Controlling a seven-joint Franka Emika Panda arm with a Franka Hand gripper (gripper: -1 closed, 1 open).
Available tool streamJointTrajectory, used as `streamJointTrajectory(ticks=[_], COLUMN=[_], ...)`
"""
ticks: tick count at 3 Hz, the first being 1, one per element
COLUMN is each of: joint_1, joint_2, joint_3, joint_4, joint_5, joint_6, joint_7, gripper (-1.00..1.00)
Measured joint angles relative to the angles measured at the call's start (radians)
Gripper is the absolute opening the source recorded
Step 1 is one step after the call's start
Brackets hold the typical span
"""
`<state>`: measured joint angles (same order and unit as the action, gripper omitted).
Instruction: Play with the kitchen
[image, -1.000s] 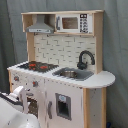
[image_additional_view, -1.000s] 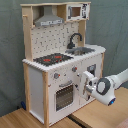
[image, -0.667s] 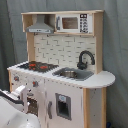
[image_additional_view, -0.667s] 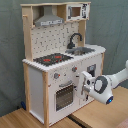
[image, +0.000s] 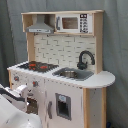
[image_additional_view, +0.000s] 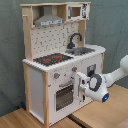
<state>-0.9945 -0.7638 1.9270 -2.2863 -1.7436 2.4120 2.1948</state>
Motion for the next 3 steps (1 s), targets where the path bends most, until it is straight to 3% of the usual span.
streamJointTrajectory(ticks=[2, 3], joint_1=[-0.004, -0.004], joint_2=[0.0, 0.0], joint_3=[-0.002, -0.002], joint_4=[0.028, 0.028], joint_5=[0.0, 0.0], joint_6=[0.008, 0.008], joint_7=[-0.174, -0.179], gripper=[1.0, -1.0])
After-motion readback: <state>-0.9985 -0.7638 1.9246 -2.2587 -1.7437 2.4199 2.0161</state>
